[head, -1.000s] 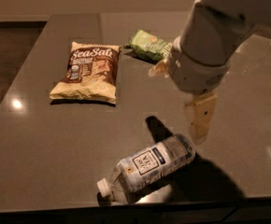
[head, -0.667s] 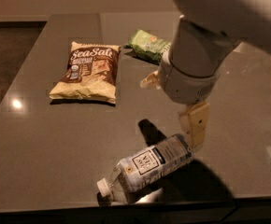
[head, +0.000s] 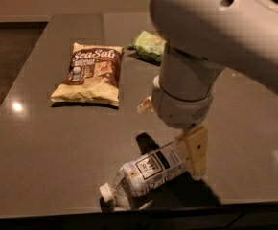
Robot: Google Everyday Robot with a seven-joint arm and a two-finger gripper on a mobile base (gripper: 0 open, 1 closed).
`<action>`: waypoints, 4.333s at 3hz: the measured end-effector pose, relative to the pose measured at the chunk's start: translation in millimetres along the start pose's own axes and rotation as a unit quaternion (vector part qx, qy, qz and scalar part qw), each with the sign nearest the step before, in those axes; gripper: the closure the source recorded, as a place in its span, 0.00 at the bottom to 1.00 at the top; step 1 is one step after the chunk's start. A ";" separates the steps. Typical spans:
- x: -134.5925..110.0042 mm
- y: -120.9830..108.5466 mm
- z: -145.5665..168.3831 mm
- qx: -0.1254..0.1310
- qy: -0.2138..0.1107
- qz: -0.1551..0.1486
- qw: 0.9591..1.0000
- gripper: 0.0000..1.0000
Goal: Place blue plastic bottle upright
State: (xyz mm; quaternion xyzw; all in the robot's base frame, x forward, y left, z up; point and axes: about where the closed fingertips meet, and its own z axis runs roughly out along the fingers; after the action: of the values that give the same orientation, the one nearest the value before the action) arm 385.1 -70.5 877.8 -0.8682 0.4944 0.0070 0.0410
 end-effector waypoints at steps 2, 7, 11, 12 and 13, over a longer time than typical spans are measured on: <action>-36.2 10.0 7.9 -0.010 -0.011 0.041 0.999 0.00; -60.3 -18.1 36.3 -0.030 -0.068 0.115 0.991 0.72; 29.0 -86.1 -69.4 0.062 -0.352 0.221 0.908 1.00; 46.3 -96.4 -74.7 0.101 -0.456 0.267 0.843 1.00; 60.5 -104.6 -85.2 0.145 -0.519 0.284 0.793 1.00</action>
Offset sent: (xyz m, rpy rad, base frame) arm -0.0432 0.0496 -0.0130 0.0302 0.0614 -0.1406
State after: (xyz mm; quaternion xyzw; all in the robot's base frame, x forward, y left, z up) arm 503.4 -76.0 966.2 -0.5382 0.6185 0.3960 0.4135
